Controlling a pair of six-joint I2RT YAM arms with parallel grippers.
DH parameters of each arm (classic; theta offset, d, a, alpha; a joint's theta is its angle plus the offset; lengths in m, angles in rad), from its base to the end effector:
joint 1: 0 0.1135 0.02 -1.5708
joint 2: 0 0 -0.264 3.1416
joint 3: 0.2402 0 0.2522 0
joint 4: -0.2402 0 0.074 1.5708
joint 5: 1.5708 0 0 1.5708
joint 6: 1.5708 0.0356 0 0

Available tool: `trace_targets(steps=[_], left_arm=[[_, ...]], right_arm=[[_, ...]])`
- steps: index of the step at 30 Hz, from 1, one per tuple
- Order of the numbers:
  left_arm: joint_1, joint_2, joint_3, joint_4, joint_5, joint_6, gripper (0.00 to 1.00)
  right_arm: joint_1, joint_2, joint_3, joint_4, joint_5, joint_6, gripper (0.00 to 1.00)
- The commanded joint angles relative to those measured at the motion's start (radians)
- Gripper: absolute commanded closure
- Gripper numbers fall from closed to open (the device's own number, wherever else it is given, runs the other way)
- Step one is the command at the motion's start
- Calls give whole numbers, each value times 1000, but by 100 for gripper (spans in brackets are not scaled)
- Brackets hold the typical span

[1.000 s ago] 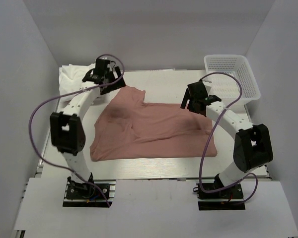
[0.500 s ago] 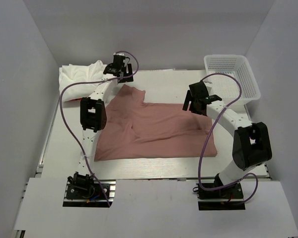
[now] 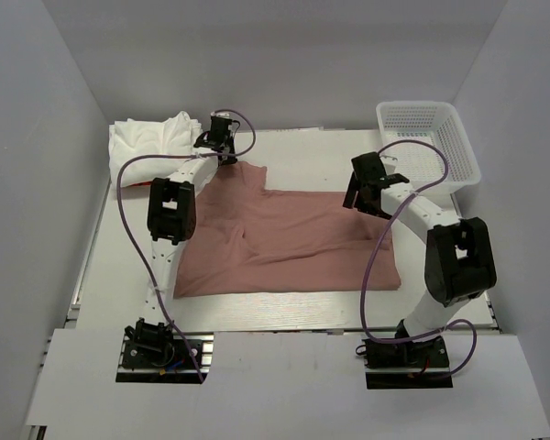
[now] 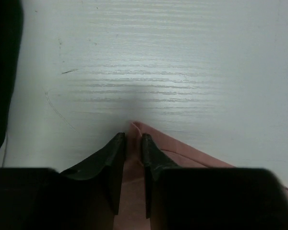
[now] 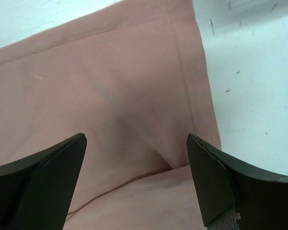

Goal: Fold and stack the t-shirts
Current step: Grap the side of the flattened tshirt furthest away from the robot with both arms

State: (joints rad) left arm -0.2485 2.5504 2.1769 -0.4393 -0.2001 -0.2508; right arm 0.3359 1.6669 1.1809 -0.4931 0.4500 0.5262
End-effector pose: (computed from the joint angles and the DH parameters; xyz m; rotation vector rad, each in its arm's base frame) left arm 0.5484 -0.1319 0.1480 -0.0971 2.3608 -0.0027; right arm 0.3347 0.1005 0.2269 0.3977 2.3914 -0.1949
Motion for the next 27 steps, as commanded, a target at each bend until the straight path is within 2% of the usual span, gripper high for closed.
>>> trace_targets(steps=[1, 2, 3, 9, 12, 15, 21, 27], left_arm=[[-17, -25, -71, -49, 93, -11, 72], [-17, -25, -71, -59, 102, -11, 94], [-17, -25, -71, -70, 102, -21, 100], [-17, -88, -103, -10, 74, -8, 100], [-17, -137, -114, 20, 65, 4, 100], [-17, -198, -152, 63, 80, 14, 100], [-17, -314, -304, 149, 103, 47, 100], [-17, -395, -403, 194, 126, 90, 100]], right_arm=[[-9, 40, 51, -42, 36, 46, 9], [-14, 47, 52, -44, 42, 58, 9], [-9, 65, 59, -44, 42, 66, 9], [-14, 221, 230, -108, 88, 173, 9], [-11, 313, 365, -153, 162, 288, 9], [-12, 369, 424, -151, 210, 342, 9], [-9, 497, 611, -252, 272, 422, 9], [-15, 590, 651, -294, 300, 448, 9]])
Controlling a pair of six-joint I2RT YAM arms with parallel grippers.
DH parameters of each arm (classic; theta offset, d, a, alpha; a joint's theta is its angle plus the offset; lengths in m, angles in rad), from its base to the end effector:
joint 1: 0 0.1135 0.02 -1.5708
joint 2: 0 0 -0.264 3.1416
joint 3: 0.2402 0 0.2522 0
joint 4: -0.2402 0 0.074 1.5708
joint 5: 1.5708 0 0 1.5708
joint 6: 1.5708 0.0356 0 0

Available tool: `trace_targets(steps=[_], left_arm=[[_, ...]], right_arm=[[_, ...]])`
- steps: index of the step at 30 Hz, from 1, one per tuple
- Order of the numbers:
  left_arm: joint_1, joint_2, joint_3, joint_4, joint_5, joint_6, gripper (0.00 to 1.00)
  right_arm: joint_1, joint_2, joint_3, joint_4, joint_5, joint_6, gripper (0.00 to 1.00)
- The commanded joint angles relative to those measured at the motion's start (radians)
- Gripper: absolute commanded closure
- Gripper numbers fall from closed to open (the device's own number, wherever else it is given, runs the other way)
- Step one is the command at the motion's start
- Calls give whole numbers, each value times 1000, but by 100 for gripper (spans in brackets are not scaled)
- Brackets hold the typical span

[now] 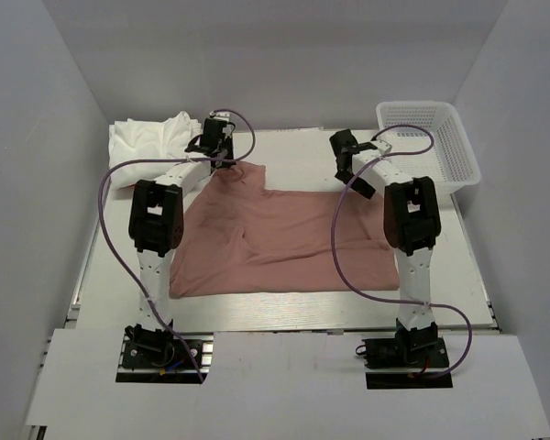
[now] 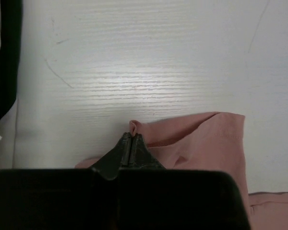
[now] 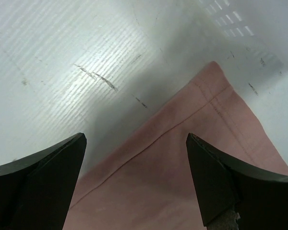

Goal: Fold and stack the t-shirts
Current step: Grap the side of the flattened tshirt furthest away from the robot with both arms

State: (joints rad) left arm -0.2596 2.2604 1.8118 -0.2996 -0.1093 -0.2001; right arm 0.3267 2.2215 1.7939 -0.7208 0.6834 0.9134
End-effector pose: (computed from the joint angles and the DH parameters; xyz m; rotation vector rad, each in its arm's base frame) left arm 0.4986 -0.1284 0.1906 0.0137 2.3158 -0.1068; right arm 0.4517 0.1293 0.1839 0.8637 2.2305 -0.3932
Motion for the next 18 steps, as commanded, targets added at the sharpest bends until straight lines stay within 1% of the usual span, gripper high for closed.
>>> trace_targets(steps=[1, 3, 6, 8, 9, 10, 12, 13, 14, 16, 17, 18], left_arm=[[-6, -119, -60, 82, 45, 53, 100], [-6, -146, -117, 108, 66, 65, 100], [-6, -202, -181, 146, 88, 91, 100], [-6, -254, -244, 180, 120, 103, 100], [-6, -274, -267, 195, 140, 117, 100], [-6, -292, -316, 220, 140, 129, 100], [-15, -350, -360, 231, 161, 139, 100], [-15, -370, -400, 243, 161, 139, 100], [-15, -389, -419, 252, 161, 139, 100], [-24, -442, -468, 252, 161, 139, 100], [-24, -461, -483, 252, 151, 139, 100], [-24, -502, -500, 252, 151, 139, 100]], right_arm=[[-5, 41, 45, -69, 61, 61, 11], [-8, 66, 61, -81, 56, 64, 12], [-9, 82, 59, -92, 50, 71, 20], [-6, 89, 52, -91, 48, 74, 29], [-6, 89, 45, -89, 48, 68, 34], [-6, 90, 45, -88, 45, 67, 46], [-6, 73, 38, -106, 50, 64, 56], [-5, 70, 33, -106, 53, 64, 67], [-5, 64, 27, -106, 54, 58, 72], [0, 27, -7, -104, 68, 50, 77], [-3, -8, -28, -91, 74, 48, 83], [0, -20, -53, -88, 83, 32, 90]])
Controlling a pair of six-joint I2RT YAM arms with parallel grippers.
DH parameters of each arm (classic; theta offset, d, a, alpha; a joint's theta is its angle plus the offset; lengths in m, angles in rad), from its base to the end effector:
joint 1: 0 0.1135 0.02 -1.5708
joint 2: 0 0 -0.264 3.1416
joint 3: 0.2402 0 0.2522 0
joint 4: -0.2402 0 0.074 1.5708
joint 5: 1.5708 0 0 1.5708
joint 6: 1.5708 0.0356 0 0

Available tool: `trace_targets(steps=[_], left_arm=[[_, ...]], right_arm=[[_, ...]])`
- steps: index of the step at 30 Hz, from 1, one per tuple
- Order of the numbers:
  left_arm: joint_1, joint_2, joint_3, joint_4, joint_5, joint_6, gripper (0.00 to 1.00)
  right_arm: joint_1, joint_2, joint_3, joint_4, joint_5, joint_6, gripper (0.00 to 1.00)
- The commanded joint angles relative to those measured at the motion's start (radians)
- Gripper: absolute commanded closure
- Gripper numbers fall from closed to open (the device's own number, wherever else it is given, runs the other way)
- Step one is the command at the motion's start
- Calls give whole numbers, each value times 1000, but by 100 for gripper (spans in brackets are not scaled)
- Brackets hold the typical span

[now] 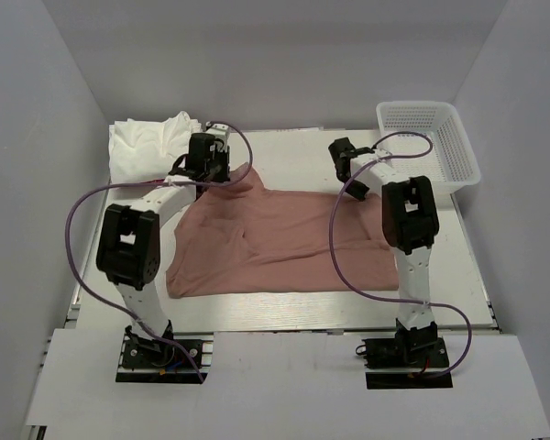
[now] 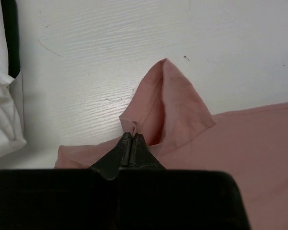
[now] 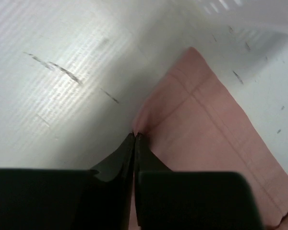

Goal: Fold and stack the t-shirts
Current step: Grap the side of the flattened tshirt furthest away from the robot with both arms, then fold the other side of the tshirt into a rectangle

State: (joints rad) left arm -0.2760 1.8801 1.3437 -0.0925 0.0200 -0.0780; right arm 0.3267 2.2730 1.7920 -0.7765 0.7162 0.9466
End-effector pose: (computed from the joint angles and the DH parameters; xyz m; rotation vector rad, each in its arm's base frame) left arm 0.4137 -0.1179 0.2269 0.2295 2.1963 -0.2197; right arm 0.4493 0.1276 0.1590 0.8771 2.2681 -0.5026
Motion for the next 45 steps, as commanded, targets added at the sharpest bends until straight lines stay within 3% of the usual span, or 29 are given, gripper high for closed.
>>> trace_targets(steps=[1, 12, 17, 27, 28, 30, 31, 33, 34, 35, 37, 39, 41, 42, 44, 45], left_arm=[[-8, -145, -69, 54, 21, 17, 100], [-48, -464, -388, 57, 31, -72, 100], [-57, -645, -538, -12, -45, -160, 100], [-57, -979, -823, -196, -120, -535, 100], [-57, -995, -856, -220, -120, -557, 100], [-57, -1006, -856, -289, -137, -597, 91], [-66, -1016, -842, -362, -137, -630, 74], [-66, -1026, -815, -413, -114, -652, 56], [-66, -1039, -789, -468, -103, -675, 31], [-66, -1056, -775, -498, -115, -687, 14], [-66, -1067, -724, -547, -140, -697, 1], [-66, -1084, -672, -572, -167, -697, 1], [-66, -1073, -644, -555, -190, -706, 1], [-66, -1035, -625, -538, -201, -706, 1], [-55, -971, -600, -482, -201, -671, 1], [-42, -931, -556, -481, -189, -671, 1]], right_arm=[[0, -84, -62, -12, 52, -11, 100], [46, -343, -331, 75, 112, -58, 100], [72, -516, -487, 115, 69, -68, 100], [103, -765, -807, 194, -26, -77, 100], [103, -789, -825, 198, -35, -74, 96], [101, -826, -884, 209, -53, -71, 86], [98, -833, -891, 213, -63, -74, 75], [98, -856, -924, 200, -75, -71, 60], [98, -862, -928, 189, -77, -68, 47], [98, -878, -933, 156, -72, -60, 43], [100, -895, -930, 129, -61, -58, 36], [100, -928, -904, 117, -60, -98, 32], [113, -961, -892, 166, -124, -184, 17], [121, -986, -901, 286, -259, -335, 10], [150, -1020, -919, 399, -383, -463, 10], [158, -1027, -939, 549, -575, -524, 10]])
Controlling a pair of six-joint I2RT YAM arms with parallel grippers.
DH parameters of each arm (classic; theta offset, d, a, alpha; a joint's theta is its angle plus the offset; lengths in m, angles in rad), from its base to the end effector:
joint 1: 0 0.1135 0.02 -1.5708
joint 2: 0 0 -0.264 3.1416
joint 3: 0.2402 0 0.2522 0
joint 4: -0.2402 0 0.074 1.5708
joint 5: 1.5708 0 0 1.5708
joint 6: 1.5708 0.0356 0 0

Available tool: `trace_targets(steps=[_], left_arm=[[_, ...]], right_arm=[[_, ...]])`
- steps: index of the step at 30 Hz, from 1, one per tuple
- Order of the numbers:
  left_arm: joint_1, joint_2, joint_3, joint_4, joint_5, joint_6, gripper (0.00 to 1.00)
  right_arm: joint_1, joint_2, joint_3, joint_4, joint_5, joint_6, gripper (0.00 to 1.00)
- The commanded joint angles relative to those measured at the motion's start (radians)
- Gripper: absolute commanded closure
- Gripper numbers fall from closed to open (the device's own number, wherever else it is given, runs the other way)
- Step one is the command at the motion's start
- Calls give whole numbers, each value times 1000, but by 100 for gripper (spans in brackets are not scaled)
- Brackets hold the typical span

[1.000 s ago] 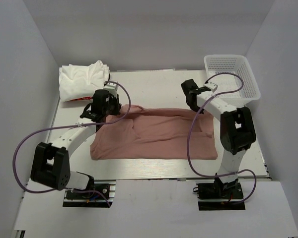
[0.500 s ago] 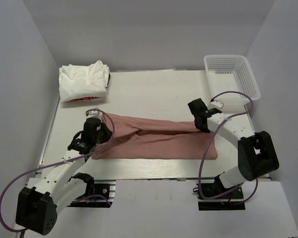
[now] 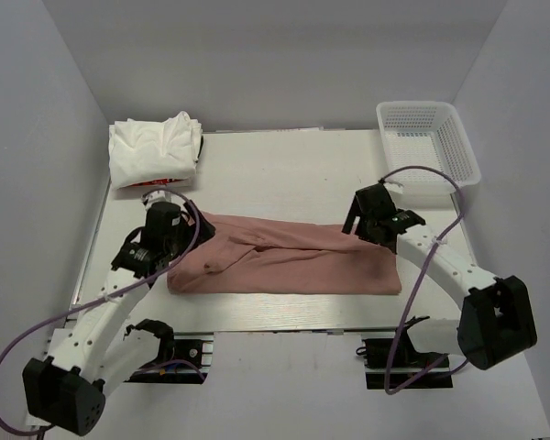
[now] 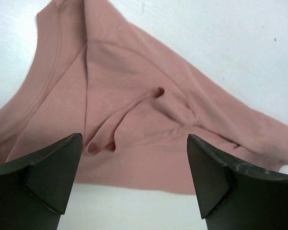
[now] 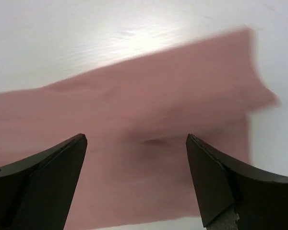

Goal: Fold and stack the t-shirts
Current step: Fold the other side of the tshirt into a rectangle

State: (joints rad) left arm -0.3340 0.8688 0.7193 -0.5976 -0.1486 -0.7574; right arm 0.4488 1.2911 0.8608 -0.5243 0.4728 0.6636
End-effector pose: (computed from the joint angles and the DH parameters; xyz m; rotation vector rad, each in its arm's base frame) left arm 0.1725 -0.0543 0.2637 -0.5654 2.2692 -0.3812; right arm 0.2376 0.0964 0.2333 0.4363 2.3456 -0.0870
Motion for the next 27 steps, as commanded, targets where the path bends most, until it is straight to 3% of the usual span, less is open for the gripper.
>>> trace_targets(steps=[1, 5, 10, 14, 18, 21, 27], left_arm=[[16, 164, 95, 44, 1, 26, 1], [16, 309, 212, 58, -20, 26, 1], [59, 486, 364, -74, -120, -11, 1], [102, 512, 391, -180, -59, -78, 1], [127, 422, 289, -202, 12, -114, 1], [127, 348, 227, -202, 35, -114, 1], [127, 323, 184, -274, 0, -105, 1]], right_arm=[[51, -44, -12, 352, -367, -277, 10], [216, 77, 127, 440, -496, -425, 10], [378, 380, 283, 512, -554, -655, 10], [433, 533, 440, 547, -605, -766, 10], [465, 658, 550, 615, -614, -785, 12], [475, 738, 622, 603, -632, -785, 19], [513, 771, 635, 629, -631, -771, 48]])
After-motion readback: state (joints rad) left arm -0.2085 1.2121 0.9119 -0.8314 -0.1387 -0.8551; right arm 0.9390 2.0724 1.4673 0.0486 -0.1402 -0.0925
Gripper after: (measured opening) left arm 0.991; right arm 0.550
